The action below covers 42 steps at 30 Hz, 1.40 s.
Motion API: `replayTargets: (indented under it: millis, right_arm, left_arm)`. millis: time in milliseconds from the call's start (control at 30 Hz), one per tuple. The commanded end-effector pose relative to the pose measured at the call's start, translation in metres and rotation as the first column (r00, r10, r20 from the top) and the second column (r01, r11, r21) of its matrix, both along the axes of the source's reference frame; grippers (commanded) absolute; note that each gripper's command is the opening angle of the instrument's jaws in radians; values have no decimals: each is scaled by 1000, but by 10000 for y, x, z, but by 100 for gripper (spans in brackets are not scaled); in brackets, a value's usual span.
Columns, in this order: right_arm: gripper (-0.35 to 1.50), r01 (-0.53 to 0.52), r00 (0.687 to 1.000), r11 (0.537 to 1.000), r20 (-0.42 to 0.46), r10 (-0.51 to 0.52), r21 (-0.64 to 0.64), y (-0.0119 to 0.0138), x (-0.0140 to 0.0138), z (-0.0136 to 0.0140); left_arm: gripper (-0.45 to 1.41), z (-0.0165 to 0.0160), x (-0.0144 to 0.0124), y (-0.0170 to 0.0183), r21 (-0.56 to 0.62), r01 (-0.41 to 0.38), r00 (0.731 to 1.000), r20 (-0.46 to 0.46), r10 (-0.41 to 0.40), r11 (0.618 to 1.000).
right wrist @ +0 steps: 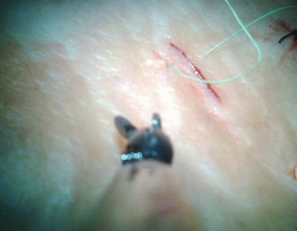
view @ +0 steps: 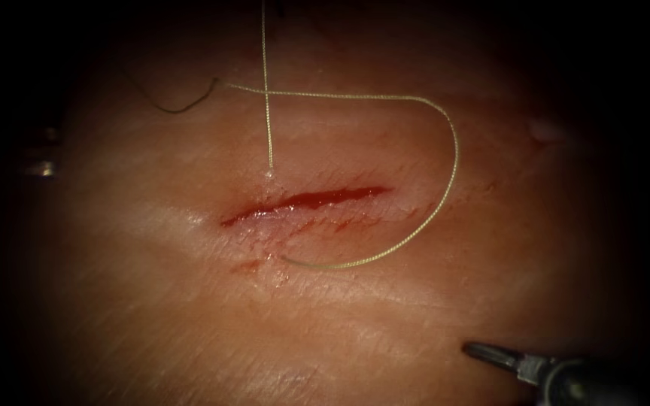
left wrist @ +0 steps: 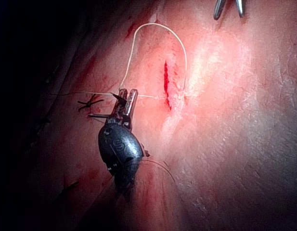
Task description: Wound Closure
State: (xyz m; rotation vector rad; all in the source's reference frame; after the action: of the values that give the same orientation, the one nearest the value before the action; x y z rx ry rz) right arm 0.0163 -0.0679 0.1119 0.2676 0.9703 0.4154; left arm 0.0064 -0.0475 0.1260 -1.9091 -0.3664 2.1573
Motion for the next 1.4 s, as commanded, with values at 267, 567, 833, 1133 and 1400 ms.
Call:
replayTargets:
  millis: [267, 567, 833, 1133, 1400]
  right_arm:
    - [105, -53, 998, 997, 25, 55, -50, 31, 46, 64]
    - [96, -52, 998, 997, 23, 53, -53, 32, 71, 85]
    - [93, -55, 998, 998, 14, 55, -36, 48, 115, 99]
    - [88, -47, 999, 998, 8, 47, -29, 50, 142, 110]
    - [83, -39, 999, 998, 5, 40, -39, 50, 152, 129]
  left_arm:
    - [-45, 10, 0, 7, -8, 5, 1000, -3, -5, 1000]
    - [-45, 13, -7, 7, -9, 19, 1000, -2, -19, 1000]
    - [-45, 32, -19, 4, -23, 21, 1000, -1, -21, 1000]
    - [-45, 45, -27, 1, -34, 27, 1000, -4, -27, 999]
    - [-45, 59, -43, -2, -51, 35, 999, -8, -36, 998]
